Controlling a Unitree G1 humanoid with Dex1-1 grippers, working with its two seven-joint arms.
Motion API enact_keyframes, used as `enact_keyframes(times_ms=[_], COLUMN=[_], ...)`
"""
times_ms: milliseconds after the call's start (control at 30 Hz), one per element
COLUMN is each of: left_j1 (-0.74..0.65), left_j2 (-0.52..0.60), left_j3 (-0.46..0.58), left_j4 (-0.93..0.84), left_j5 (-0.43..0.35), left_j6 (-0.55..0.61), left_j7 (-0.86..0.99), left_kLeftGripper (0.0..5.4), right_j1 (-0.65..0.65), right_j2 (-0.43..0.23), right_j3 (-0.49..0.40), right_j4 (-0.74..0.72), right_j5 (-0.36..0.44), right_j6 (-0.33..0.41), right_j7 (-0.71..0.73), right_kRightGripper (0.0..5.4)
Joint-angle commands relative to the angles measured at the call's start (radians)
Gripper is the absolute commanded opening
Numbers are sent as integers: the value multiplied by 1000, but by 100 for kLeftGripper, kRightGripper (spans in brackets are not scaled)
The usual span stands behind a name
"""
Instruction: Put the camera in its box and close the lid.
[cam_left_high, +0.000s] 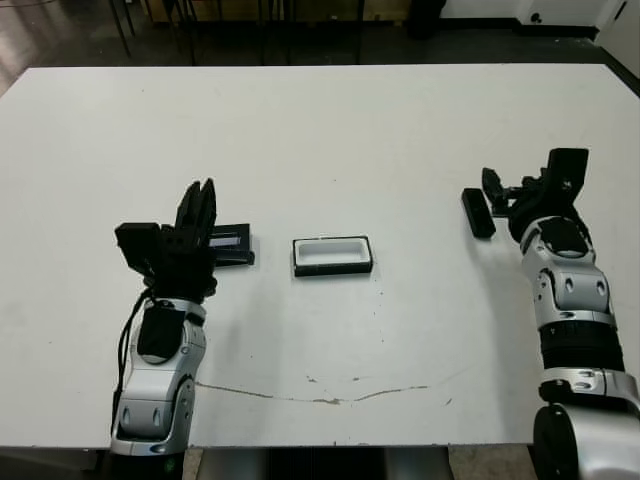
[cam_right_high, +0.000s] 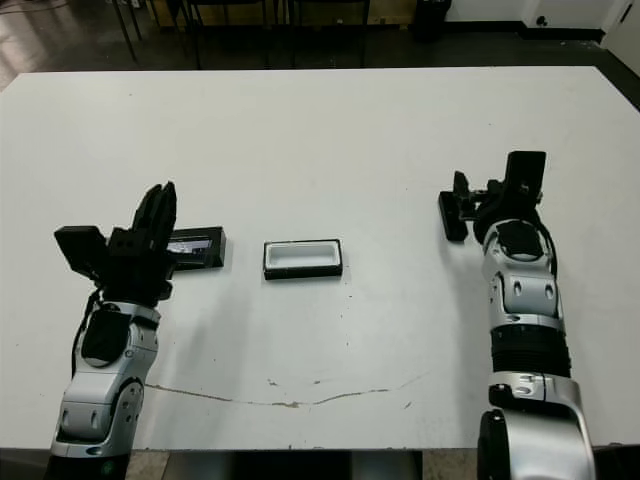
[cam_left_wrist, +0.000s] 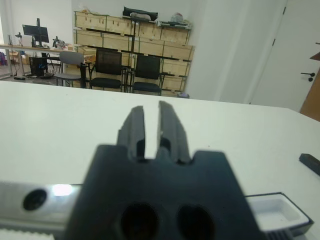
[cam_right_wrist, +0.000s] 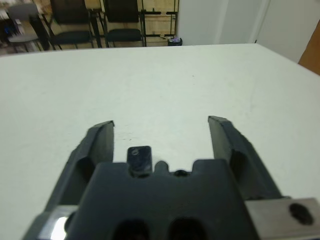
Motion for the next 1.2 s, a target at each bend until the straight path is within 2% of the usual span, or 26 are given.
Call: enact_keyframes(times_ms=[33, 133, 233, 333, 567, 633, 867, 1000, 1200], left_j1=[11, 11, 13, 15, 21, 23, 27, 35, 43], left_j2=[14, 20, 22, 22, 21, 22, 27, 22, 32], left_j3=[1, -3, -6, -10, -14, -17, -18, -21, -25], left_j4=[-2, -2, 0, 1, -7, -8, 3, -13, -11], left_j5=[-7, 7, 11, 18, 17, 21, 24, 15, 24], left_j6=[32, 23, 20, 21, 31, 29, 19, 36, 17], left_j7=[-7, -10, -13, -11, -10, -9, -13, -8, -15], left_kLeftGripper=[0, 0, 0, 0, 0, 0, 0, 0, 0], right_j1=[44, 56, 63, 66, 65, 63, 48, 41, 49], right_j2=[14, 21, 30, 44, 56, 55, 49, 50, 36], right_j3=[-16, -21, -19, -18, 5, 10, 35, 48, 80], right_j4=[-37, -75, -92, -96, -78, -72, -48, -47, -46], right_j5=[27, 40, 39, 37, 8, 6, -21, -39, -80], right_j6=[25, 46, 53, 60, 68, 72, 107, 142, 175], right_j7=[3, -6, -18, -36, -69, -65, -74, -87, -81], right_kRightGripper=[335, 387, 411, 381, 354, 383, 538, 526, 539])
